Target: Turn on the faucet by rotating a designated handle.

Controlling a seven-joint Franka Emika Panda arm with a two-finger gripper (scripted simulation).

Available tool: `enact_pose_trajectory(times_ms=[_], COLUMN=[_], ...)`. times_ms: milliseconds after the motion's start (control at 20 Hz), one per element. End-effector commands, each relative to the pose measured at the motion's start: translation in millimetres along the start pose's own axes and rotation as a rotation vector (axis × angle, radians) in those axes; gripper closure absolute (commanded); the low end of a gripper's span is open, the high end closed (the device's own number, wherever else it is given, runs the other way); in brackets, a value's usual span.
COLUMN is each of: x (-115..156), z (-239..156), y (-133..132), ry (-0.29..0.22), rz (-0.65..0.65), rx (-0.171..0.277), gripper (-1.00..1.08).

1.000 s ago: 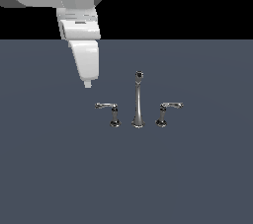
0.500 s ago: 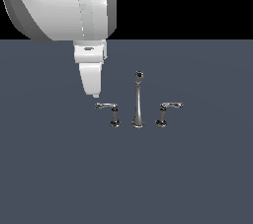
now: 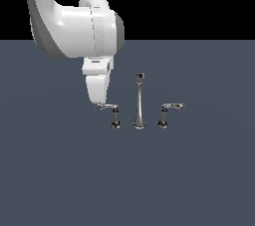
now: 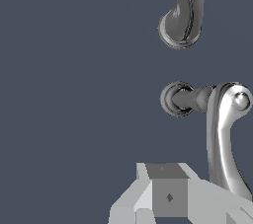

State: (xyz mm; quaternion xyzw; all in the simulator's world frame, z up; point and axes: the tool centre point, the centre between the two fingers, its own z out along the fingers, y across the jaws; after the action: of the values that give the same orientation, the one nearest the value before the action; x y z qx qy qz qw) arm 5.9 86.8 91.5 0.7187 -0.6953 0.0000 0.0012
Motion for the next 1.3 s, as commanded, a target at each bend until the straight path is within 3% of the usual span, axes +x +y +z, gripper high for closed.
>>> enact_pose_trajectory(times_ms=[0, 400, 1000, 1100, 1250], x=[2, 3, -17, -17, -14], z=[4, 6, 6, 6, 6], y=[-4, -6, 35, 28, 38], ry=[0.0, -0.001, -0.002, -0.006, -0.005], rz=[0.02, 0.03, 0.031, 0.029, 0.03], rx=[0.001, 0.001, 0.002, 0.009, 0.008], gripper=[1.08, 1.08, 1.08, 1.08, 1.08])
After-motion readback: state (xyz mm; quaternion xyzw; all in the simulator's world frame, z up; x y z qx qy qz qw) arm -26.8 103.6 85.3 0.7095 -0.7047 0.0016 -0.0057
